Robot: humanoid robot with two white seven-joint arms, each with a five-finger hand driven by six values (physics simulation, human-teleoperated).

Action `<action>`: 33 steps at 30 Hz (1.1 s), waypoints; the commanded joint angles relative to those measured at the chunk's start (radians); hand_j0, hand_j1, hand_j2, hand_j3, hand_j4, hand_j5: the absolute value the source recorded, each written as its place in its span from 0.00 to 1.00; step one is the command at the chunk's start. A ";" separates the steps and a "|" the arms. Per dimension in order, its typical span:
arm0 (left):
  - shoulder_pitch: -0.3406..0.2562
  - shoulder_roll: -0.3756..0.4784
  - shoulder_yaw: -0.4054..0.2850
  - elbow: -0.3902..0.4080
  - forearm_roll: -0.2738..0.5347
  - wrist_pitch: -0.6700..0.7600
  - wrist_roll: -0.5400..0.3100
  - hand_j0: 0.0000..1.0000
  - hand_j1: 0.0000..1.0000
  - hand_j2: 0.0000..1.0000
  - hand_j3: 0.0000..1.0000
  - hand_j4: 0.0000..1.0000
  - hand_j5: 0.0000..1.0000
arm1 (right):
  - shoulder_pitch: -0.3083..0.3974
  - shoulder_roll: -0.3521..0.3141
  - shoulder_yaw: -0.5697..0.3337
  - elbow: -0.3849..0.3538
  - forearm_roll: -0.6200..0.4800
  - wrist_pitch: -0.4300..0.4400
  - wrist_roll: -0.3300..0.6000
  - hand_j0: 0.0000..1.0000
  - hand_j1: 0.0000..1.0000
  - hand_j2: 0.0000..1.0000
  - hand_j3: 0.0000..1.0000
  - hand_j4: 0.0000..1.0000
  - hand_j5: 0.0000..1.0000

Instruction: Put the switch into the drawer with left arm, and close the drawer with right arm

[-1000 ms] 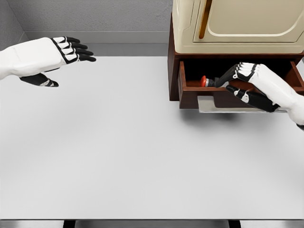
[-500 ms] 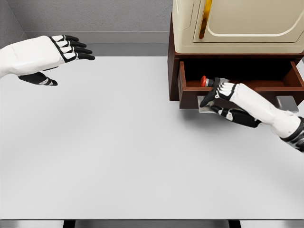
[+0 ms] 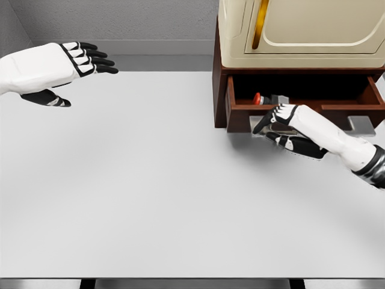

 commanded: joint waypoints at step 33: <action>0.032 -0.002 0.011 -0.003 0.006 0.002 0.001 1.00 1.00 1.00 1.00 1.00 1.00 | -0.061 -0.011 0.155 -0.069 -0.016 0.001 0.003 0.52 0.52 0.52 0.52 0.52 0.52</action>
